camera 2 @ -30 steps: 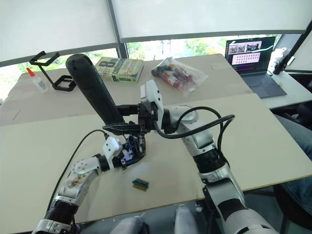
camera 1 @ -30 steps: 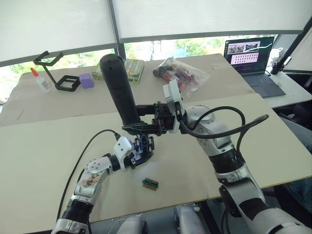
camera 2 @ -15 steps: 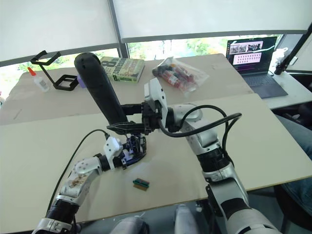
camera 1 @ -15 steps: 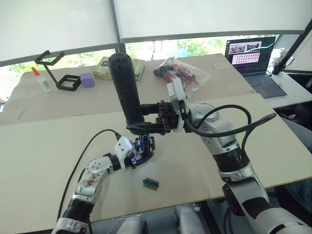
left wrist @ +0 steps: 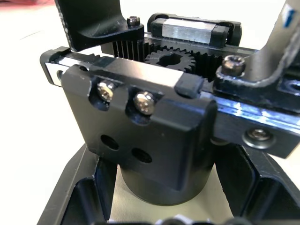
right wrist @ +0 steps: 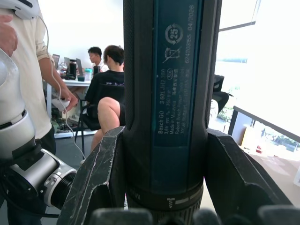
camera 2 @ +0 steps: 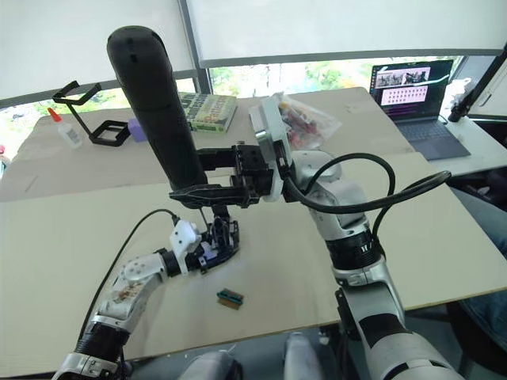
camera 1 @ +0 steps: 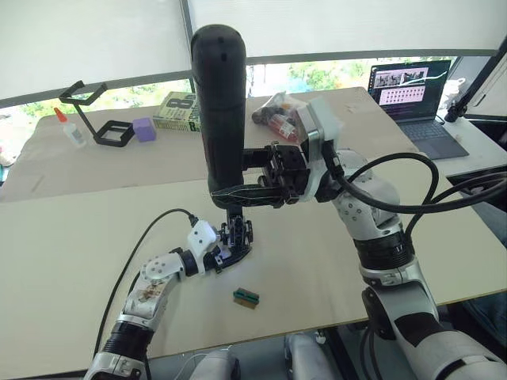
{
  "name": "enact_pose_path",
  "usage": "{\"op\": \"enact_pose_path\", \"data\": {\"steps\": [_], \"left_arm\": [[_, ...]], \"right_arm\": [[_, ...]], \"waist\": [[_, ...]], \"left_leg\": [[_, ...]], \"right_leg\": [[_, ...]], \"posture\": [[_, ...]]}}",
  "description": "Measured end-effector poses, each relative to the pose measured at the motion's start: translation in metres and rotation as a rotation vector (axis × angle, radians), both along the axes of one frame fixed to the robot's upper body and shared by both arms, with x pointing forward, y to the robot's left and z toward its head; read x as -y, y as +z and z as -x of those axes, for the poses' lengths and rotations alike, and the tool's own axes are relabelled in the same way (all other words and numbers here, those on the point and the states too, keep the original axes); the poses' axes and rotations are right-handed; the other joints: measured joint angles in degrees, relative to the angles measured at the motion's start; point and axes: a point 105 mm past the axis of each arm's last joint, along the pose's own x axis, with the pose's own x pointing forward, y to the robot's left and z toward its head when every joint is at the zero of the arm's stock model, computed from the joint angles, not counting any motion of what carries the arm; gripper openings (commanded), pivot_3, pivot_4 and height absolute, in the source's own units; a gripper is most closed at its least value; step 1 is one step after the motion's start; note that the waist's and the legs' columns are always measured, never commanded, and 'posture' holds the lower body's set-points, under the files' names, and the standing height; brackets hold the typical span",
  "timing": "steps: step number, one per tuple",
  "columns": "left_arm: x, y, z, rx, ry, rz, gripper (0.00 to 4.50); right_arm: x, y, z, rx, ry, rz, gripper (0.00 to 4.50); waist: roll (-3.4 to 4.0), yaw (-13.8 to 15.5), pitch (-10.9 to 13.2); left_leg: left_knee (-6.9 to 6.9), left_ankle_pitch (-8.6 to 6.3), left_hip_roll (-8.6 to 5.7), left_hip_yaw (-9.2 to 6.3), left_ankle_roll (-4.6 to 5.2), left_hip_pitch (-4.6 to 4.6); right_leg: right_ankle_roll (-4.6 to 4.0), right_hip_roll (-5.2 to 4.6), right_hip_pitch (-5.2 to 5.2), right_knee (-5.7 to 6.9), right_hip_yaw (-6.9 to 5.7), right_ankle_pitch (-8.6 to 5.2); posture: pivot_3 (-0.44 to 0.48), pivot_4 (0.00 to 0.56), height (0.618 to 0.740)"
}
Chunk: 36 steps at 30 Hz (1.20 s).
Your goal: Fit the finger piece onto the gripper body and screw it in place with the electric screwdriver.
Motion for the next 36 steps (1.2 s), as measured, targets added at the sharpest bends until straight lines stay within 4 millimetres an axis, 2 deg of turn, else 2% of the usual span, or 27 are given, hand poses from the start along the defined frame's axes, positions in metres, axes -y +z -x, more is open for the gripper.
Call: {"op": "enact_pose_path", "data": {"steps": [2,3,8,13,18,21,24,27,29,31,36], "left_arm": [[0.000,0.000,0.000,-0.011,0.006,0.006,4.25],[0.000,0.000,0.000,-0.012,0.007,0.007,4.44],[-0.006,-0.001,0.003,-0.008,0.026,0.013,4.44],[-0.025,-0.002,0.017,-0.007,0.045,0.012,4.44],[-0.070,-0.003,0.045,-0.043,0.056,-0.019,4.44],[-0.088,0.011,0.063,0.007,0.000,-0.008,4.44],[-0.121,0.029,0.077,0.067,-0.027,-0.092,4.44],[-0.150,0.033,0.086,0.056,-0.010,-0.146,4.44],[-0.164,0.030,0.093,0.018,-0.001,-0.161,4.44],[-0.170,0.029,0.099,-0.012,-0.016,-0.163,4.44],[-0.161,0.030,0.111,-0.045,-0.080,-0.126,4.44]], "right_arm": [[0.003,0.005,0.001,0.018,-0.005,-0.030,1.93],[0.005,0.008,0.001,0.025,-0.003,-0.047,1.93],[0.016,0.023,0.010,0.059,0.010,-0.112,1.93],[0.037,0.031,0.024,0.094,-0.002,-0.109,1.93],[0.085,0.014,0.010,0.040,-0.230,-0.038,1.93],[0.116,-0.013,0.012,0.038,-0.336,0.084,1.93],[0.150,-0.050,0.016,-0.039,-0.451,0.188,1.93],[0.173,-0.069,0.024,-0.071,-0.549,0.221,1.93],[0.183,-0.074,0.026,-0.085,-0.611,0.221,1.93],[0.187,-0.070,0.027,-0.076,-0.663,0.189,1.93],[0.180,-0.067,0.035,-0.046,-0.664,0.154,1.93]], "waist": [[0.00,0.05,0.00],[0.00,0.07,0.00],[0.00,-0.21,0.00],[0.01,-0.44,0.01],[0.12,-0.15,0.18],[0.08,0.56,0.26],[0.05,1.36,0.30],[0.08,1.64,0.33],[0.10,1.49,0.35],[0.04,1.16,0.40],[-0.06,1.26,0.47]], "left_leg": [[-0.01,0.00,-0.01,0.00,0.00,-0.01],[-0.01,0.00,-0.01,0.00,0.00,-0.02],[-0.04,-0.01,0.04,0.00,-0.01,-0.03],[-0.13,-0.06,0.21,0.01,-0.05,-0.04],[-0.15,-0.20,0.24,0.07,0.15,-0.13],[-0.16,-0.28,0.33,0.08,0.26,-0.30],[-0.15,-0.27,0.37,0.13,0.13,-0.45],[-0.14,-0.32,0.35,0.21,0.22,-0.51],[-0.13,-0.35,0.35,0.31,0.27,-0.50],[-0.10,-0.50,0.38,0.34,0.54,-0.48],[-0.10,-0.54,0.50,0.34,0.56,-0.33]], "right_leg": [[0.00,-0.01,-0.01,0.03,-0.01,0.00],[0.00,0.00,-0.02,0.02,0.00,0.00],[0.00,0.01,-0.05,0.00,0.00,0.00],[-0.02,0.13,-0.06,-0.15,0.00,-0.01],[-0.03,0.13,-0.07,-0.62,-0.03,-0.02],[-0.04,0.17,-0.13,-0.75,-0.18,-0.02],[-0.04,0.20,-0.20,-0.82,-0.22,-0.02],[-0.02,0.17,-0.22,-0.83,-0.22,-0.03],[-0.01,0.16,-0.21,-0.83,-0.20,-0.02],[0.00,0.16,-0.19,-0.82,-0.17,-0.02],[-0.06,0.24,-0.07,-0.78,-0.20,0.01]], "posture": [[0.000,0.150,0.740],[0.000,0.150,0.740],[0.000,0.150,0.740],[0.000,0.150,0.740],[0.000,0.150,0.740],[0.000,0.150,0.740],[0.000,0.150,0.740],[0.000,0.150,0.740],[0.000,0.150,0.740],[0.000,0.150,0.740],[0.000,0.150,0.740]]}}
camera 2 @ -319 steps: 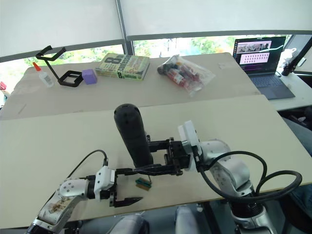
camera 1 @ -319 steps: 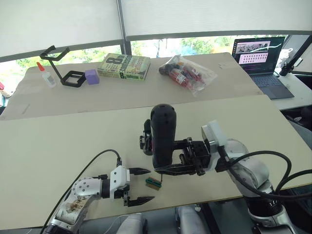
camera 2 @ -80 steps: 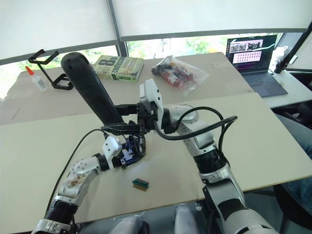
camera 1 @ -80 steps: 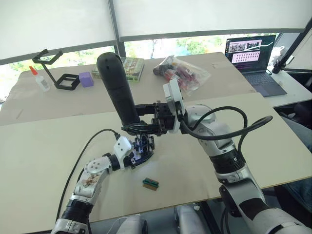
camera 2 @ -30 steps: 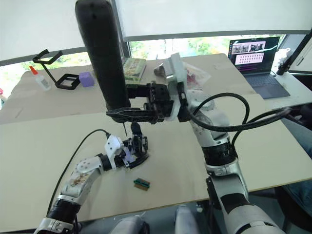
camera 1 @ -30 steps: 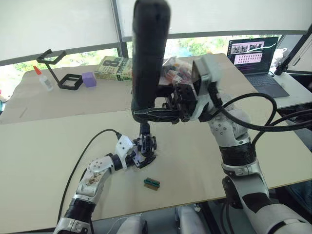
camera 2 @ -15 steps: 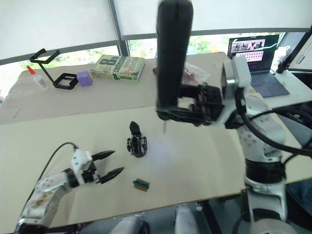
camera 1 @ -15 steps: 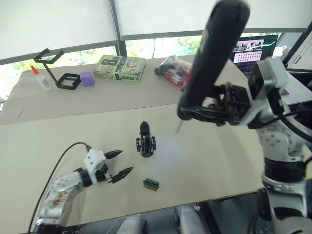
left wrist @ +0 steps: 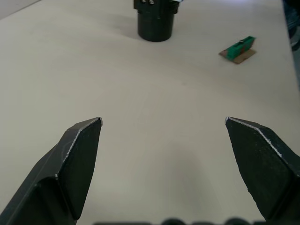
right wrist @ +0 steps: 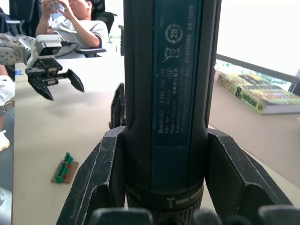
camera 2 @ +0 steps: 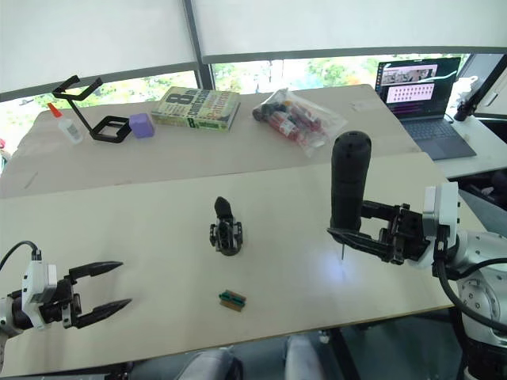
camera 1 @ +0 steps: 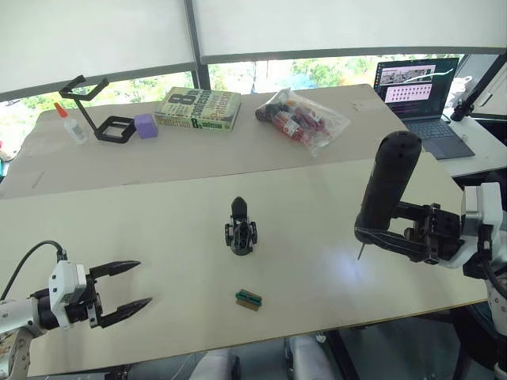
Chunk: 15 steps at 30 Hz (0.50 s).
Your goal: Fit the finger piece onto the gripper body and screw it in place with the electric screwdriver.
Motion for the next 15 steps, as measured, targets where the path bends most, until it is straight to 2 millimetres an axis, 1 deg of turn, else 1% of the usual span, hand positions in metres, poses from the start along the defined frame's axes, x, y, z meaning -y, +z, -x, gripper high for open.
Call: {"op": "enact_pose_path", "data": {"steps": [1,2,5,6,8,10,11,12,15], "left_arm": [[0.005,0.003,0.000,0.011,-0.021,0.003,4.44],[0.014,0.004,-0.001,0.018,-0.058,0.007,4.44],[0.048,0.010,-0.001,0.051,-0.207,0.017,4.44],[0.058,0.009,-0.001,0.053,-0.251,0.009,4.44],[0.070,0.004,0.000,0.021,-0.305,-0.019,4.44],[0.084,-0.001,-0.004,0.013,-0.342,-0.018,4.44],[0.093,0.000,-0.007,0.027,-0.357,-0.005,4.44],[0.102,0.000,-0.008,0.040,-0.382,0.003,4.44],[0.119,-0.006,-0.010,0.047,-0.432,-0.004,4.44]], "right_arm": [[-0.006,0.002,0.000,0.008,0.007,-0.028,1.93],[-0.016,0.006,-0.001,0.015,0.030,-0.069,1.93],[-0.055,0.017,0.009,0.022,0.168,-0.141,1.93],[-0.066,0.020,0.012,0.019,0.208,-0.155,1.93],[-0.081,0.022,0.015,0.000,0.257,-0.175,1.93],[-0.096,0.020,0.017,-0.029,0.309,-0.197,1.93],[-0.104,0.018,0.019,-0.041,0.341,-0.202,1.93],[-0.112,0.015,0.022,-0.053,0.383,-0.201,1.93],[-0.128,0.009,0.026,-0.039,0.467,-0.170,1.93]], "waist": [[-0.04,0.03,0.03],[-0.03,0.03,0.03],[0.00,0.00,0.05],[0.00,0.01,0.05],[-0.01,0.00,0.04],[-0.02,0.01,0.05],[-0.02,0.01,0.05],[-0.07,0.07,0.08],[-0.08,0.04,0.08]], "left_leg": [[0.00,0.01,0.02,0.00,-0.01,0.01],[0.00,0.02,0.03,0.00,-0.05,0.03],[0.00,0.05,0.09,0.00,-0.10,0.12],[0.00,0.04,0.11,0.00,-0.13,0.14],[0.00,0.06,0.11,-0.01,-0.16,0.15],[0.00,0.10,0.09,0.00,-0.23,0.15],[0.00,0.25,0.07,0.00,-0.50,0.14],[0.00,0.26,0.08,0.00,-0.52,0.12],[0.00,0.27,0.07,0.00,-0.53,0.12]], "right_leg": [[-0.05,0.01,0.01,0.01,0.00,0.03],[-0.09,0.01,0.03,0.01,0.00,0.07],[-0.15,0.09,0.06,0.04,0.01,0.10],[-0.18,0.13,0.07,0.04,0.01,0.12],[-0.18,0.18,0.09,0.02,0.01,0.12],[-0.18,0.17,0.07,0.00,0.01,0.12],[-0.17,0.17,0.05,-0.01,0.01,0.12],[-0.17,0.17,0.05,-0.02,-0.01,0.12],[-0.17,0.20,0.05,-0.01,-0.01,0.12]], "posture": [[0.000,0.150,0.740],[0.000,0.150,0.740],[0.000,0.150,0.740],[0.000,0.150,0.740],[0.000,0.150,0.740],[0.000,0.150,0.740],[0.000,0.150,0.740],[0.000,0.150,0.740],[0.000,0.150,0.740]]}}
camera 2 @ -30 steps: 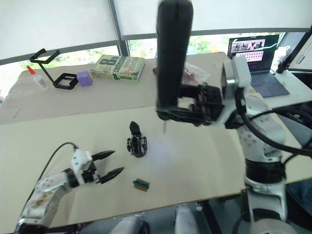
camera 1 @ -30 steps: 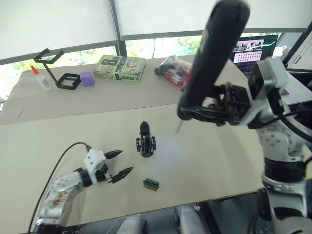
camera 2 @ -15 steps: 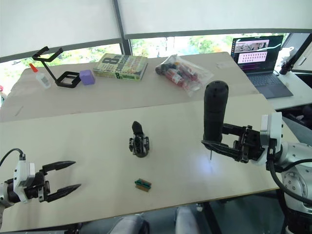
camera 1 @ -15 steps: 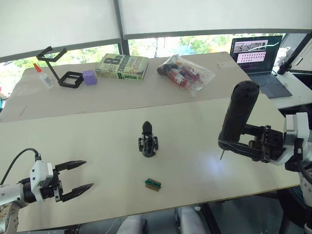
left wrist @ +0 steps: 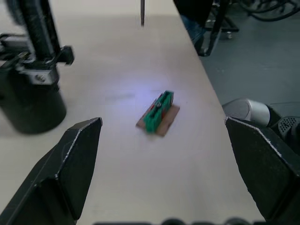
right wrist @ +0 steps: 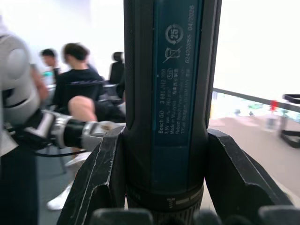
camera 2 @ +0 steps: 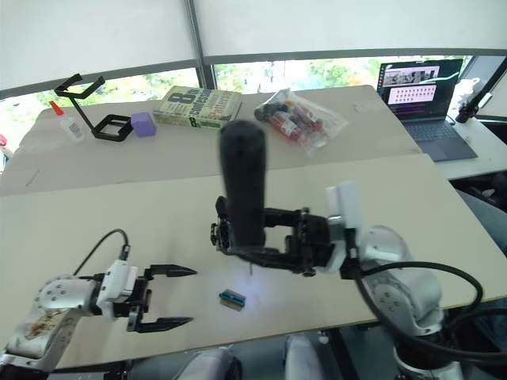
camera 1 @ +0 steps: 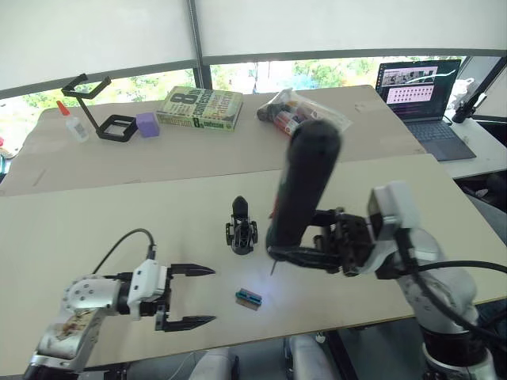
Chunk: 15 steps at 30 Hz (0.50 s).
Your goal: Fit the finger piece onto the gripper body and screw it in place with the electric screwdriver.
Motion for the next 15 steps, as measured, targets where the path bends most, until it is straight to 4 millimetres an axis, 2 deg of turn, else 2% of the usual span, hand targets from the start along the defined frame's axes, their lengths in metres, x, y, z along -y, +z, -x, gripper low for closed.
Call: {"op": "enact_pose_path", "data": {"steps": [5,11,15], "left_arm": [[0.022,-0.014,-0.002,-0.001,-0.086,-0.051,4.44],[0.030,-0.019,-0.018,0.030,-0.070,-0.065,4.44],[0.036,-0.032,-0.021,0.019,-0.041,-0.099,4.44]], "right_arm": [[-0.019,-0.012,0.001,0.036,0.080,0.012,1.93],[-0.031,-0.018,0.001,0.049,0.104,-0.008,1.93],[-0.032,-0.022,-0.005,0.035,0.083,-0.011,1.93]], "waist": [[0.00,0.00,0.00],[-0.01,-0.01,0.00],[-0.01,-0.05,0.00]], "left_leg": [[0.00,0.00,0.00,0.01,0.00,0.00],[0.09,0.02,0.00,0.01,-0.03,0.01],[0.11,0.03,-0.02,0.01,-0.04,0.01]], "right_leg": [[0.00,0.03,-0.02,0.01,-0.01,0.00],[0.00,0.02,-0.02,0.02,0.00,0.00],[0.00,0.03,-0.03,0.04,0.01,0.00]], "posture": [[0.000,0.150,0.740],[0.000,0.150,0.740],[0.000,0.150,0.740]]}}
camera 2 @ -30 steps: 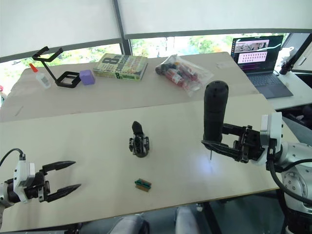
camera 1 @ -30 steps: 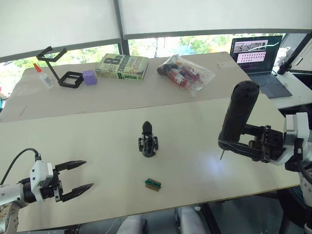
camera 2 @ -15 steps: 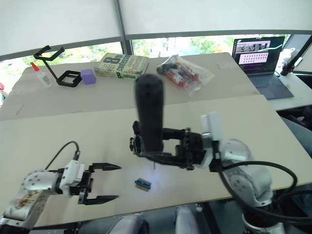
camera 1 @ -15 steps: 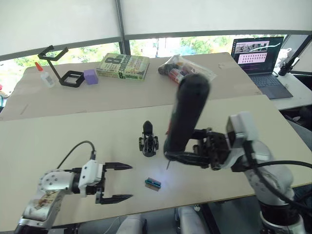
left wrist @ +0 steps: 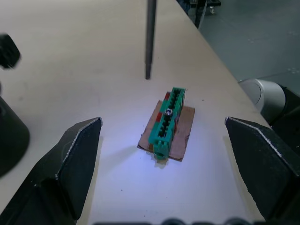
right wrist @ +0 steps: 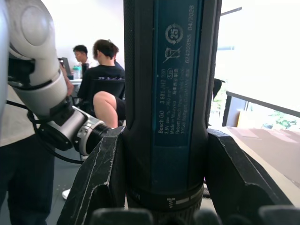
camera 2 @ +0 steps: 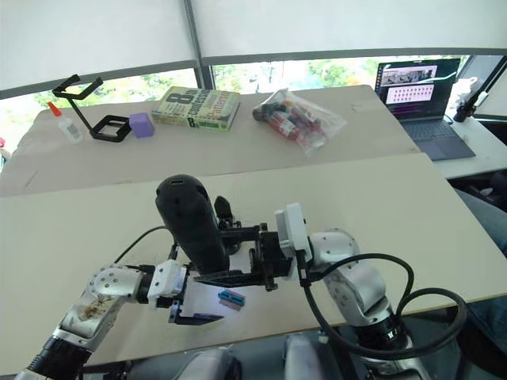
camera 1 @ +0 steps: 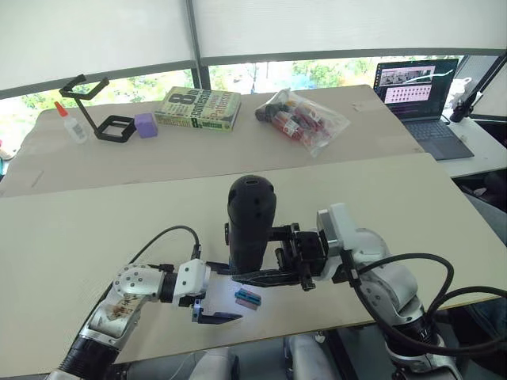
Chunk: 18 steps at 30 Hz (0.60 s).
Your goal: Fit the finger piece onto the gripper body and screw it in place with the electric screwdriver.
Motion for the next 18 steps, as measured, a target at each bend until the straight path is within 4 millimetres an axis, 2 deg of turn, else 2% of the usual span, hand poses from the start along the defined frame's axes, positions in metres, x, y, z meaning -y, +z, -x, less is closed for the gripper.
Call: {"op": "enact_pose_path", "data": {"steps": [4,18], "left_arm": [[0.0046,-0.0012,-0.0015,0.014,0.027,0.009,4.44],[-0.0045,-0.0057,0.0074,0.042,0.110,0.052,4.44]], "right_arm": [[0.0000,-0.0046,-0.0029,-0.022,0.006,0.008,1.93],[-0.0039,-0.0084,0.0028,-0.031,0.052,0.017,1.93]], "waist": [[0.00,-0.01,0.00],[0.01,-0.12,-0.01]], "left_leg": [[-0.01,0.00,0.02,0.00,0.00,0.00],[-0.02,0.01,0.06,-0.01,-0.02,0.15]], "right_leg": [[0.00,0.00,0.00,0.00,0.00,0.00],[-0.01,0.02,0.07,0.05,0.01,0.00]], "posture": [[0.000,0.150,0.740],[0.000,0.150,0.740]]}}
